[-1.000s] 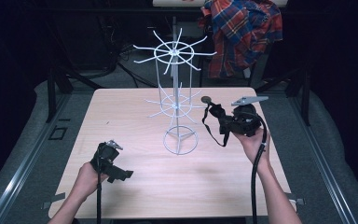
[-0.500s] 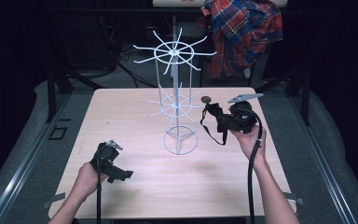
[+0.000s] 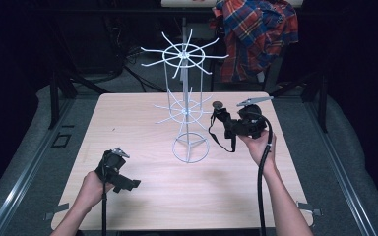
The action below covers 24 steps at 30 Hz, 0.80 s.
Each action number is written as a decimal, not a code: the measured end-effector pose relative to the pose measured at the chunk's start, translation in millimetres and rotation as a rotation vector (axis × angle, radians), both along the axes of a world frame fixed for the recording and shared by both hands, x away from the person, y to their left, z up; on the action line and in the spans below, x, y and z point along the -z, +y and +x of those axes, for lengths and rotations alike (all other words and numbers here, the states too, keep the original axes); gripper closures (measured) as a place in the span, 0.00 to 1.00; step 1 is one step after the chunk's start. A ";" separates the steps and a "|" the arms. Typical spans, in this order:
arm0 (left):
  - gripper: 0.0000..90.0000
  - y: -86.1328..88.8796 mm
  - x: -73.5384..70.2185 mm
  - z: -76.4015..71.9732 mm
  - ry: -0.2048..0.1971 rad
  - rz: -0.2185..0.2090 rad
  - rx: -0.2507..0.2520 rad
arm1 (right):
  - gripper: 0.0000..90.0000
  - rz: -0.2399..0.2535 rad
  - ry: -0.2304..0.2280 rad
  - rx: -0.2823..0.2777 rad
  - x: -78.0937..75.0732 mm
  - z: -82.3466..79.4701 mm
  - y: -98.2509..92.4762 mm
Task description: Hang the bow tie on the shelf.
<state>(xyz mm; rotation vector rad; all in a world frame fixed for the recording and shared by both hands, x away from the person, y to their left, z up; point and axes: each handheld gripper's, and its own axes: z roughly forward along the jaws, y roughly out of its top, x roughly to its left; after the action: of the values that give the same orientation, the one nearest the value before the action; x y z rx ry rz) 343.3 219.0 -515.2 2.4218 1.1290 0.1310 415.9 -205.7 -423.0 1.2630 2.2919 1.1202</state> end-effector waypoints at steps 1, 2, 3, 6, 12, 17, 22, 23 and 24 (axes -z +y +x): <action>0.00 0.0 0.0 0.0 0.000 0.000 0.000 | 0.85 0.001 -0.001 -0.001 0.6 0.6 1.1; 0.00 0.0 0.0 0.0 0.000 0.000 0.000 | 0.85 0.001 -0.001 -0.001 0.6 0.6 1.1; 0.00 0.0 0.0 0.0 0.000 0.000 0.000 | 0.85 -0.003 -0.002 -0.005 1.4 1.6 3.7; 0.00 0.0 0.0 0.0 0.000 0.000 0.001 | 0.85 -0.007 0.000 -0.006 2.1 2.0 6.7; 0.00 0.3 -0.1 -0.1 0.000 -0.001 0.000 | 0.85 -0.014 0.004 -0.015 4.2 3.5 13.7; 0.00 0.4 -0.3 -0.1 -0.001 0.000 0.000 | 0.84 -0.015 0.016 -0.026 7.3 5.2 19.1; 0.00 -0.2 -0.5 -0.5 -0.003 -0.002 0.001 | 0.84 -0.021 0.040 -0.041 12.0 7.7 25.1; 0.00 -0.4 -0.5 -0.8 -0.004 -0.004 0.000 | 0.84 -0.024 0.038 -0.042 13.5 8.1 26.5; 0.00 -0.3 -0.7 -0.8 -0.004 -0.003 0.000 | 0.84 -0.024 0.041 -0.044 15.3 8.6 28.0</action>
<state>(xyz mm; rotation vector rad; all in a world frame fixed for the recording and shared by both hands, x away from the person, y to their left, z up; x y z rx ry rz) 342.5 218.7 -514.6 2.4181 1.1261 0.1337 424.5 -177.7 -438.4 1.2439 2.3662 1.0881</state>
